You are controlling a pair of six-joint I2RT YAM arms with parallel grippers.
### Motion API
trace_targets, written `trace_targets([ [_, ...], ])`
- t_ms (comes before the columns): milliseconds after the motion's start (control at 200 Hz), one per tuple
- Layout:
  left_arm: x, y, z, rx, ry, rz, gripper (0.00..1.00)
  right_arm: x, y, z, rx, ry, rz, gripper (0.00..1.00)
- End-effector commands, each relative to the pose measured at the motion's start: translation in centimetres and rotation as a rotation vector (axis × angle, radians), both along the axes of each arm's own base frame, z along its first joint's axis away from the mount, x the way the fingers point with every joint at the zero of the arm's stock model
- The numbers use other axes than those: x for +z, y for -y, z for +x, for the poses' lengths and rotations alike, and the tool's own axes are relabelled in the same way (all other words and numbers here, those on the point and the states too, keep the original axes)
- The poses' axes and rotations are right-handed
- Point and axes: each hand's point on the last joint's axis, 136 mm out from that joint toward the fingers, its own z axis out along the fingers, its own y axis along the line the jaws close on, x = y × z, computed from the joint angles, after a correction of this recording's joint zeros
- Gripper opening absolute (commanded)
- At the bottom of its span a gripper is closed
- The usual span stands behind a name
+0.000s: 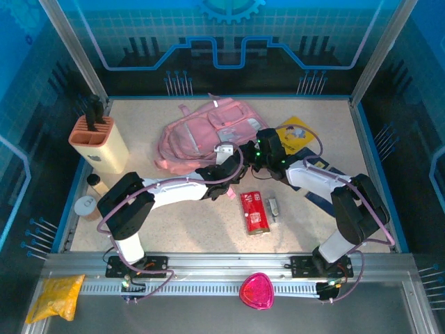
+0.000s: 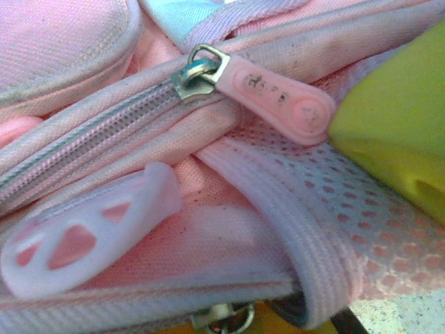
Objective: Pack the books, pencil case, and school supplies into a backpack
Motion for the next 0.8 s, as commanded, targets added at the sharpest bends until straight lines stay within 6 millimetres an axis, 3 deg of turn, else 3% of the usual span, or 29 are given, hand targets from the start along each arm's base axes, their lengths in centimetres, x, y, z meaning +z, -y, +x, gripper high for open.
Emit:
trace_targets([
  [0, 3.1, 1.0, 0.7, -0.024, 0.078, -0.06, 0.0, 2.8, -1.5, -0.8, 0.07, 0.073, 0.05, 0.0],
  [160, 3.4, 0.5, -0.1, -0.043, 0.059, -0.062, 0.0, 3.3, -1.0, -0.5, 0.071, 0.107, 0.029, 0.0],
  [335, 2.0, -1.2, -1.6, -0.032, 0.006, -0.101, 0.0, 3.9, 0.1, 0.1, 0.061, 0.131, 0.014, 0.0],
  [795, 1.0, -6.3, -4.0, -0.073, -0.117, -0.135, 0.0, 4.6, 1.8, 2.2, 0.098, 0.161, -0.055, 0.0],
])
